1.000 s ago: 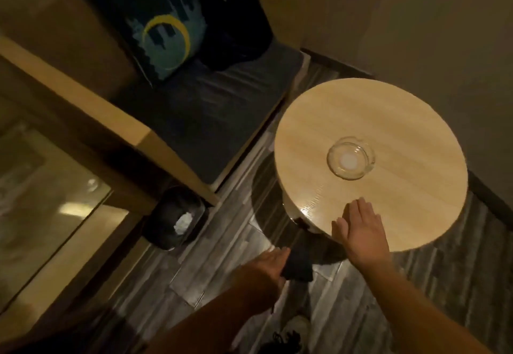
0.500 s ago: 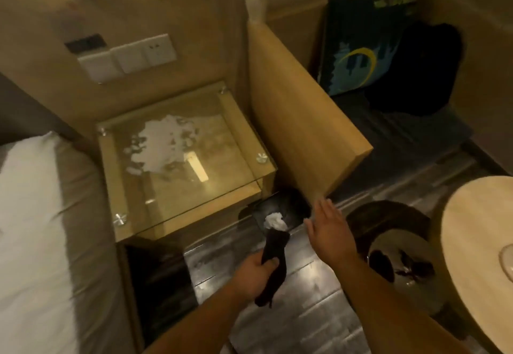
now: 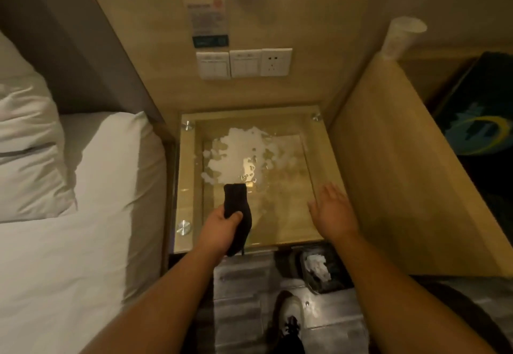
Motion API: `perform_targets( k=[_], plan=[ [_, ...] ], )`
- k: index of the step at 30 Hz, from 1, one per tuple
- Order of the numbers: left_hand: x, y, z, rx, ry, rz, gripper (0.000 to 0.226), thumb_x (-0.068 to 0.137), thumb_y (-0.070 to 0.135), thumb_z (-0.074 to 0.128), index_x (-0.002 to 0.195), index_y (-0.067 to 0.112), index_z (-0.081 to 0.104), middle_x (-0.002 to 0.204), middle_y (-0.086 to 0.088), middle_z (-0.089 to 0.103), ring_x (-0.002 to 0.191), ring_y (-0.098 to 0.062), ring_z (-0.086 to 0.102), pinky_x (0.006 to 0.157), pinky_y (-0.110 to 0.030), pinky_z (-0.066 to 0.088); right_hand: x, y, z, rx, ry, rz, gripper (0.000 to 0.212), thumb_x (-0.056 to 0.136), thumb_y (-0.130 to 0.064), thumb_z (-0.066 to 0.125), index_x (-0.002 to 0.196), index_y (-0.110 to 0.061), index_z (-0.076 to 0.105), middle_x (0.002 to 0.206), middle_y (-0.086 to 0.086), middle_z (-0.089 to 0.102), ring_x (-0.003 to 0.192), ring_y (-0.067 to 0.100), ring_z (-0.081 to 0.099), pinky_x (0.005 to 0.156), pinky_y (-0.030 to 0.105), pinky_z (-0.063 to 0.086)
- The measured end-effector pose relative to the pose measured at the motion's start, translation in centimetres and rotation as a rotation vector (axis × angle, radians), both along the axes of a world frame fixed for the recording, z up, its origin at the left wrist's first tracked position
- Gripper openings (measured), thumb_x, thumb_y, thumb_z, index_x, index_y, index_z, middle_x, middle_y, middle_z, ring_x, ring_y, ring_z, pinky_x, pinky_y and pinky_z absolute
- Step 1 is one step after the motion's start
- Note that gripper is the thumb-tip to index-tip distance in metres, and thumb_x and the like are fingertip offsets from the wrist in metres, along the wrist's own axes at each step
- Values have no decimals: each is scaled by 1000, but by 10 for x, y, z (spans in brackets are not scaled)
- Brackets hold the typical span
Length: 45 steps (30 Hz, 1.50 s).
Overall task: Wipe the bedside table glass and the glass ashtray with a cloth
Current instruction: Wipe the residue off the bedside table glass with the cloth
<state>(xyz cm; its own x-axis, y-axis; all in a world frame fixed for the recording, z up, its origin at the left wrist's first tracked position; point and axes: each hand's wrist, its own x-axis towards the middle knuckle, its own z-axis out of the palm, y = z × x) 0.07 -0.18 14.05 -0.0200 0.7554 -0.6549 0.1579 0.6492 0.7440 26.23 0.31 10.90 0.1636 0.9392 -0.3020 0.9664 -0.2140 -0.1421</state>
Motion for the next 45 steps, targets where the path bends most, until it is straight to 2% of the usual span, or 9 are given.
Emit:
perform_targets(
  k=[6,11,15,21,26,30,35,40,45],
  plan=[
    [-15,90,-7,176,266,-17,13,96,17,53,107,23,58,94,-7,66,88,-25,64,79,-40,54,23,94,-41,-57,-33,98,65,98,-48,27,150,-10,19,158,11,17,146,25,11,119,39,10],
    [-29,134,-28,211,417,-40,20,96,18,54,115,15,60,96,-8,66,89,-24,63,80,-39,52,38,141,-78,-72,-82,173,75,95,-57,14,151,-9,3,160,13,4,147,27,0,119,42,3],
    [-38,154,-34,200,376,36,20,96,19,53,115,20,59,97,-4,67,90,-22,64,82,-41,53,40,141,-102,16,-108,185,80,90,-60,16,149,-6,21,155,18,24,144,34,16,117,48,13],
    [-63,207,-29,288,500,54,21,99,21,49,118,19,57,93,1,61,84,-17,60,62,-24,43,43,140,-110,28,-107,183,80,90,-61,8,150,-9,19,156,15,19,145,29,10,117,47,11],
    [-95,286,-37,468,764,-114,34,97,24,49,130,17,53,105,-5,65,93,-24,63,75,-35,50,42,141,-110,49,-78,147,83,90,-62,10,146,-5,32,150,20,34,141,34,26,114,47,16],
    [-99,339,-59,582,956,-314,42,94,11,52,136,14,50,126,-15,59,113,-33,57,89,-40,46,42,143,-114,103,-54,136,77,86,-56,23,151,-14,21,149,19,36,139,34,28,112,47,18],
    [-101,347,-121,608,976,-752,60,96,12,51,151,14,29,159,-9,24,147,-25,17,120,-38,12,41,146,-112,121,-35,147,77,85,-53,25,153,-20,12,152,18,31,140,35,27,112,48,18],
    [-105,349,-129,659,995,-827,63,99,23,46,154,13,17,162,-9,13,150,-26,5,120,-41,5,40,143,-112,143,-58,135,76,85,-49,27,149,-9,26,151,20,32,139,36,29,112,46,17],
    [-103,349,-134,674,1017,-859,60,101,35,35,155,20,14,162,-9,11,149,-29,7,119,-47,9,42,140,-112,152,-100,146,76,86,-52,22,149,-8,23,153,18,28,142,32,23,115,45,17]
  ],
)
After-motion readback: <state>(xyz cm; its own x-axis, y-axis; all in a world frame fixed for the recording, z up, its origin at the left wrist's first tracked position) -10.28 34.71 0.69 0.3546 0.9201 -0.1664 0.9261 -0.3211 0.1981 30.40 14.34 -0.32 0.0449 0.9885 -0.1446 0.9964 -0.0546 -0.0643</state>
